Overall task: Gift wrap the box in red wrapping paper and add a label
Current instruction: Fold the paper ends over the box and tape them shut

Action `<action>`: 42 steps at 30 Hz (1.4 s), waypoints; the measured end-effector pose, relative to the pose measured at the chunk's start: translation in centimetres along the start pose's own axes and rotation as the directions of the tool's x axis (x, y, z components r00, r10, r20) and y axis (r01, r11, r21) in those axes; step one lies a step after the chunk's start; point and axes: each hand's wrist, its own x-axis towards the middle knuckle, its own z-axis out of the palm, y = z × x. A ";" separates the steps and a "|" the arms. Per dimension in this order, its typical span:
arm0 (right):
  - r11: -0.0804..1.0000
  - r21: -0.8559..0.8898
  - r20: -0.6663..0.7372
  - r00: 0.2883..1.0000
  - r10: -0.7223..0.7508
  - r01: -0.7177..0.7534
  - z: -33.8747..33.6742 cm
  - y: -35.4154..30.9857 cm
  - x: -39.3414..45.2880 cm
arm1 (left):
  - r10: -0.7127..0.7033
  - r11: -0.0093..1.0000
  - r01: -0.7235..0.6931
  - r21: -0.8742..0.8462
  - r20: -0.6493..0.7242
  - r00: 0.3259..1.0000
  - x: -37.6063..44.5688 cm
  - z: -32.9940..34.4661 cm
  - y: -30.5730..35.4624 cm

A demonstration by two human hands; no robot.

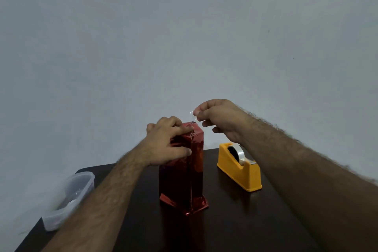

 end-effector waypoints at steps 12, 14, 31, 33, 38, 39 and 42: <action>0.990 -0.047 -0.130 0.984 0.126 -0.133 0.8 0.8 1.0 | -0.108 0.989 0.107 0.105 0.002 0.994 0.2 -0.6 3.0; 0.990 -0.052 -0.128 0.984 0.124 -0.131 1.0 1.0 0.8 | -0.125 0.988 0.126 0.091 -0.018 0.992 0.2 -0.5 3.3; 0.951 -0.095 -0.068 0.955 0.289 -0.294 1.4 1.1 1.2 | -0.137 0.990 0.136 0.043 0.029 0.990 0.2 -0.8 3.1; 0.950 -0.095 -0.078 0.954 0.289 -0.296 1.5 1.2 1.2 | -0.135 0.990 0.134 0.038 0.033 0.990 0.2 -0.8 3.0; 0.939 -0.224 -0.089 0.965 0.246 -0.260 1.5 0.4 0.7 | -0.137 0.990 0.135 0.036 0.044 0.990 0.2 -1.0 3.0; 0.935 -0.256 -0.080 0.969 0.235 -0.247 1.6 0.2 0.6 | -0.139 0.990 0.137 0.041 0.049 0.989 0.2 -1.0 3.1; 0.905 -0.376 -0.070 0.980 0.185 -0.197 1.7 -0.7 0.4 | -0.141 0.989 0.138 0.042 0.056 0.988 0.2 -1.0 3.3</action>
